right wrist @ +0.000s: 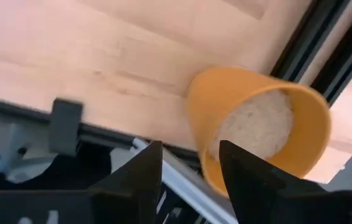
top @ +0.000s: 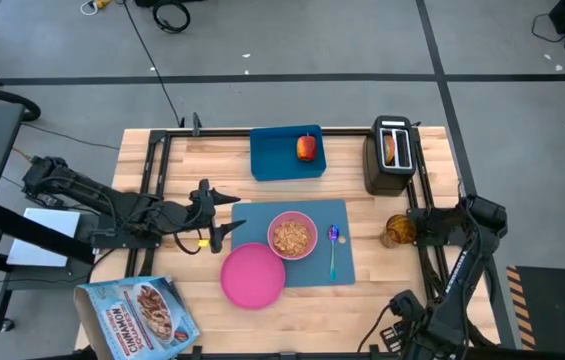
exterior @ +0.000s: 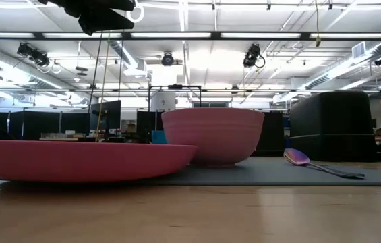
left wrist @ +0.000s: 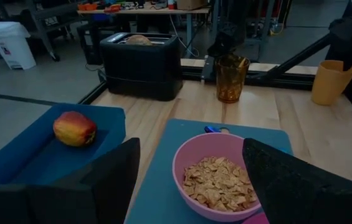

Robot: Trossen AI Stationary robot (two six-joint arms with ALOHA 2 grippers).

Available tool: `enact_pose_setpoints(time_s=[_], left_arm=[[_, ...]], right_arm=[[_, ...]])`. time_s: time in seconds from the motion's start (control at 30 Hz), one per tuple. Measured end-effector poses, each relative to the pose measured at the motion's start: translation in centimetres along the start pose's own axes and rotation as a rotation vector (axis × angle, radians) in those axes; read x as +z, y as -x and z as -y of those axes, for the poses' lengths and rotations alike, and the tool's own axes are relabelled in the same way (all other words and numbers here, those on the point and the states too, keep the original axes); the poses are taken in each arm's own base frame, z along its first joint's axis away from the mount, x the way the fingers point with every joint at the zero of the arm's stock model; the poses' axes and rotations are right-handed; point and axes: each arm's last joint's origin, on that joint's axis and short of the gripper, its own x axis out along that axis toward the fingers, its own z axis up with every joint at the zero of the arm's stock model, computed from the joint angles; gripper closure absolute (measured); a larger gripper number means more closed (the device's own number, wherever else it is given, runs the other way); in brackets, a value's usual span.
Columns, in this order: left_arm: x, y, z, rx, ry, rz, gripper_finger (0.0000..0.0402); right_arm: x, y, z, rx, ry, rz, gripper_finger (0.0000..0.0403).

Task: Arrange a breakfast setting
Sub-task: Put the yellow cup to the top right of the pink bowl

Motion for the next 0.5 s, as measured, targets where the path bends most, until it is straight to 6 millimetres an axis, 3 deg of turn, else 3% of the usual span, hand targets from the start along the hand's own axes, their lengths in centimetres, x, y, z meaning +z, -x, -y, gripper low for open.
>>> enact_pose_setpoints(time_s=[0.27,0.5], left_arm=[[0.0,0.0,0.0,0.0,0.004,0.0,0.0111],[0.0,0.0,0.0,0.0,0.007,-0.001,0.0111]], right_arm=[[0.0,-1.8,0.1,-0.002,0.012,-0.006,0.0248],[0.1,-2.2,-0.1,0.004,0.033,-0.011,0.0304]])
